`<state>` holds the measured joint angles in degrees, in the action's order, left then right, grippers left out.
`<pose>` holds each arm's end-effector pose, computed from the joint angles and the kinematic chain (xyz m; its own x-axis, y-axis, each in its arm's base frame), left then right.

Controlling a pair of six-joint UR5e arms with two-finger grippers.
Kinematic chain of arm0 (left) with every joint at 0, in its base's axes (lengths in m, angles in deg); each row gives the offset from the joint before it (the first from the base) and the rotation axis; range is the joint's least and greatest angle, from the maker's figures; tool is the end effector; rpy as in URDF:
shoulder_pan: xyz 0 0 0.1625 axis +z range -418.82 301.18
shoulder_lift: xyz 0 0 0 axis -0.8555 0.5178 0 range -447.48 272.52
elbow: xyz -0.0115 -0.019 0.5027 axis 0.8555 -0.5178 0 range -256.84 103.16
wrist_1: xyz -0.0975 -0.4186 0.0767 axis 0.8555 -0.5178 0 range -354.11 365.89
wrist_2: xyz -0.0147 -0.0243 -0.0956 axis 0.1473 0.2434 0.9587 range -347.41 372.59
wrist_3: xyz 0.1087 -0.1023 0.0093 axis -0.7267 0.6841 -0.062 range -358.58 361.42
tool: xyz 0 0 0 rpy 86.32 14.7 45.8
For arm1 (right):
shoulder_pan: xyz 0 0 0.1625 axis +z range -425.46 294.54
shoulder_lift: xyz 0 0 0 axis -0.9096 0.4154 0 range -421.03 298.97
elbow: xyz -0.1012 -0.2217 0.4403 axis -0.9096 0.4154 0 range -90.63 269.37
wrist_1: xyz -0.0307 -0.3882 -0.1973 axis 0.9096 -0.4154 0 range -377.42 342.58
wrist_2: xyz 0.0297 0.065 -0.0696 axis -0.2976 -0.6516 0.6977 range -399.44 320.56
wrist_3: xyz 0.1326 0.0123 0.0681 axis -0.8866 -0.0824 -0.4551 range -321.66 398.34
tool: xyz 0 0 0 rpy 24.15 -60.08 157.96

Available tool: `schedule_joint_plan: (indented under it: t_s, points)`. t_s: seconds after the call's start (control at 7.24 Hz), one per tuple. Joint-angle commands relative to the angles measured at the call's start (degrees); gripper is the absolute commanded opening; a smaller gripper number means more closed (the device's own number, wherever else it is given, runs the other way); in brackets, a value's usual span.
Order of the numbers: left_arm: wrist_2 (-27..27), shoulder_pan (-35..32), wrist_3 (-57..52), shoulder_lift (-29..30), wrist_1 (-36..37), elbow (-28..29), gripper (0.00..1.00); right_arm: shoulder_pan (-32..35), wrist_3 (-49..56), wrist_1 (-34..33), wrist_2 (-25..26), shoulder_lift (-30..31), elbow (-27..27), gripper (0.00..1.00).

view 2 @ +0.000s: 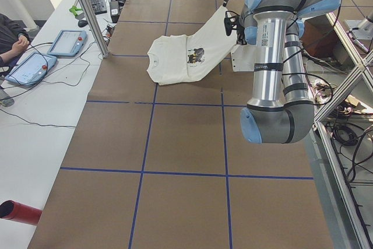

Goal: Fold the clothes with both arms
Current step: 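Lift both hem corners and carry them toward the collar, then lay the hem over the collar with both grippers and release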

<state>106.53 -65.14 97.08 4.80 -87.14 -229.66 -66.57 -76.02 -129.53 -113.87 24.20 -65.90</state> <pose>0.3548 -0.1631 0.2513 0.3638 -0.1393 -0.9210 0.0827 0.9897 -0.1170 -0.3608 -0.1666 0.2958 0.5359 0.3870 0.7504 -0.4408 0.8862 -0.1423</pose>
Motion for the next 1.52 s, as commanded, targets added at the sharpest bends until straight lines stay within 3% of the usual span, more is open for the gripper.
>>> schedule_joint_plan:
  t_s: [0.0,0.14,0.41,0.83,1.1,1.38]
  points:
    - [2.3,-8.4,-9.9,4.0,3.9,0.4,0.00,7.0,8.1,-4.5,-2.8,-8.1,1.6,0.00]
    - [4.9,-12.4,-15.0,8.1,7.0,2.3,0.00,12.1,14.2,-5.8,-5.5,-12.8,3.8,0.00]
    - [6.6,-21.6,-23.7,16.5,10.4,11.1,0.00,27.1,24.0,-5.4,-16.0,-20.3,15.6,0.00]
    - [8.3,-30.5,-33.2,19.9,10.0,21.5,0.00,36.8,31.6,-4.1,-18.5,-26.0,28.4,0.00]
    - [8.0,-33.8,-37.2,23.0,7.7,30.5,0.00,38.7,32.4,10.3,-18.6,-27.7,41.2,0.00]
    - [7.7,-34.7,-37.5,23.1,-2.4,40.7,0.00,39.7,32.5,18.3,-18.5,-30.8,52.3,0.00]
